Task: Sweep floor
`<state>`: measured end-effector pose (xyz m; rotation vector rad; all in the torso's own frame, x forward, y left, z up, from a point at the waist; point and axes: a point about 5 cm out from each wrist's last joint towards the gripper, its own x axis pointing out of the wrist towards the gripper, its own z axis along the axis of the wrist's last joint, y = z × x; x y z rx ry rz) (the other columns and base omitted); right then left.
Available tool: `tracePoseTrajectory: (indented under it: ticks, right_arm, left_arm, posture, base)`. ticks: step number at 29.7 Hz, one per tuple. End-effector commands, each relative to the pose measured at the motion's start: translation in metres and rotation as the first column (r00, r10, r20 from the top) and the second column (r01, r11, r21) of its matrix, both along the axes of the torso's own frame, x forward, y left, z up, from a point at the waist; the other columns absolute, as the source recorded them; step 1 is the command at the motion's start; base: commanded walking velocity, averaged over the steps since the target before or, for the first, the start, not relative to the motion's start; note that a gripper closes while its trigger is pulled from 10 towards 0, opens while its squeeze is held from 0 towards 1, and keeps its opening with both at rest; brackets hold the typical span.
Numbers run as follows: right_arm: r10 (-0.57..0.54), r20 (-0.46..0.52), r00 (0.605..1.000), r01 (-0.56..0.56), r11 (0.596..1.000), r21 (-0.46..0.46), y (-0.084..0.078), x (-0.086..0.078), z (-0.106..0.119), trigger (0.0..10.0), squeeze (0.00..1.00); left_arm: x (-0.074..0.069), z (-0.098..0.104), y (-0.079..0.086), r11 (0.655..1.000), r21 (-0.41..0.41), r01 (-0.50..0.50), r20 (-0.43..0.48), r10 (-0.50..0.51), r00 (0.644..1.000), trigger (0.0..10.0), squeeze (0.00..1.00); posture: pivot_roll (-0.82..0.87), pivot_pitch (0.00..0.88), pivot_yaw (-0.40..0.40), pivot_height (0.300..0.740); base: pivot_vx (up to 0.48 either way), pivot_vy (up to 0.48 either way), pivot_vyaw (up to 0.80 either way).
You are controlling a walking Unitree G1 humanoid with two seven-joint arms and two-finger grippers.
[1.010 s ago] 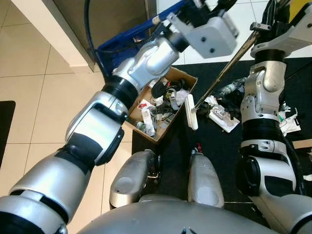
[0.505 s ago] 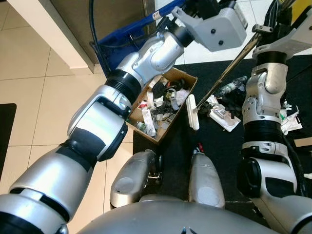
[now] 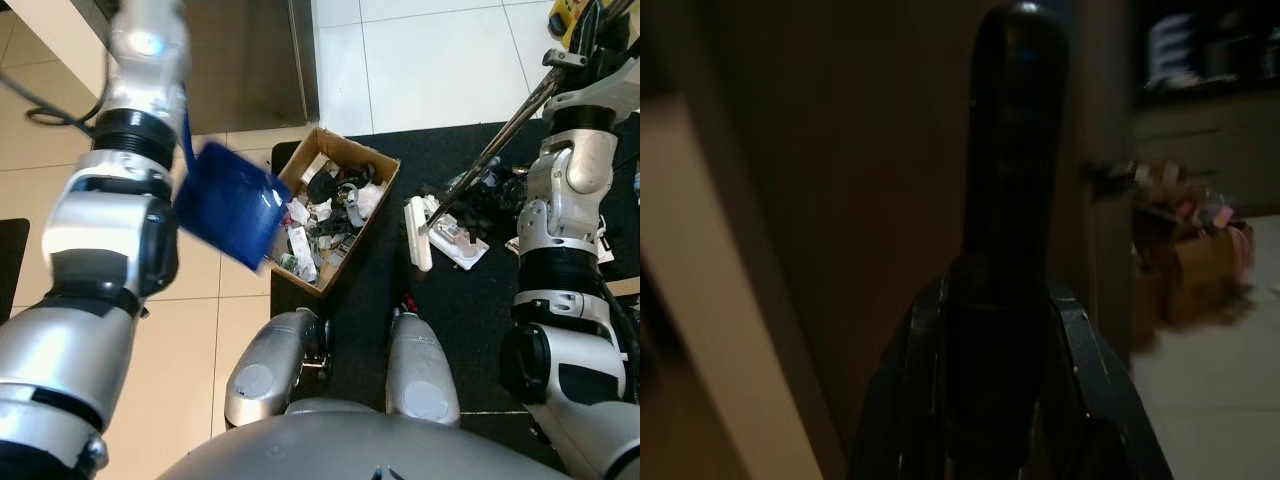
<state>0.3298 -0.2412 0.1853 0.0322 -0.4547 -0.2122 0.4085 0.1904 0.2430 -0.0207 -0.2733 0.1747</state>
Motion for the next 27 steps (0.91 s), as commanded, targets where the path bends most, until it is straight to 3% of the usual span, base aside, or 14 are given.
tracePoseTrajectory:
  ticks: [1,4,8,13,21,23,27]
  right_arm:
    - [0.032,0.021,0.999,-0.031,0.998,-0.051,0.010,0.008,0.010,10.0,0.00]
    - [0.012,0.011,1.000,-0.010,0.991,-0.130,0.011,0.009,0.014,10.0,0.00]
    - [-0.027,0.021,0.999,0.030,0.985,-0.168,0.005,0.006,0.019,10.0,0.00]
    - [-0.088,-0.010,0.996,0.084,0.971,-0.225,-0.010,0.000,0.016,10.0,0.00]
    - [-0.119,-0.053,0.991,0.106,0.973,-0.203,-0.021,-0.007,0.006,10.0,0.00]
    - [-0.128,-0.068,0.989,0.114,0.978,-0.177,-0.024,-0.009,0.003,10.0,0.00]
    - [-0.150,-0.072,0.986,0.135,0.975,-0.175,-0.028,-0.012,0.002,10.0,0.00]
  left_arm:
    - [-0.003,0.012,0.012,0.991,-0.137,0.000,0.027,0.004,1.000,10.0,0.00]
    - [-0.004,0.012,0.016,0.980,-0.199,-0.012,0.021,0.016,1.000,10.0,0.00]
    - [-0.005,0.014,0.013,0.975,-0.220,0.010,0.029,-0.004,1.000,10.0,0.00]
    - [-0.008,0.012,0.001,0.981,-0.176,0.080,0.014,-0.079,0.997,10.0,0.00]
    - [-0.011,0.000,-0.013,0.987,-0.112,0.111,-0.004,-0.113,0.994,10.0,0.00]
    - [-0.015,-0.011,-0.018,0.990,-0.063,0.123,-0.009,-0.124,0.992,10.0,0.00]
    - [-0.020,-0.030,-0.021,0.991,-0.042,0.131,-0.031,-0.132,0.991,10.0,0.00]
  posture:
    - [0.11,0.045,0.093,0.740]
    - [0.10,0.044,0.090,0.740]
    - [0.10,0.045,0.090,0.740]
    - [0.08,0.047,0.100,0.740]
    - [0.06,0.050,0.108,0.740]
    - [0.05,0.050,0.109,0.740]
    - [0.04,0.048,0.108,0.740]
  base:
    - [0.000,0.000,0.00]
    - [0.000,0.000,0.00]
    - [0.000,0.000,0.00]
    - [0.000,0.000,0.00]
    - [0.000,0.000,0.00]
    - [0.000,0.000,0.00]
    - [0.000,0.000,0.00]
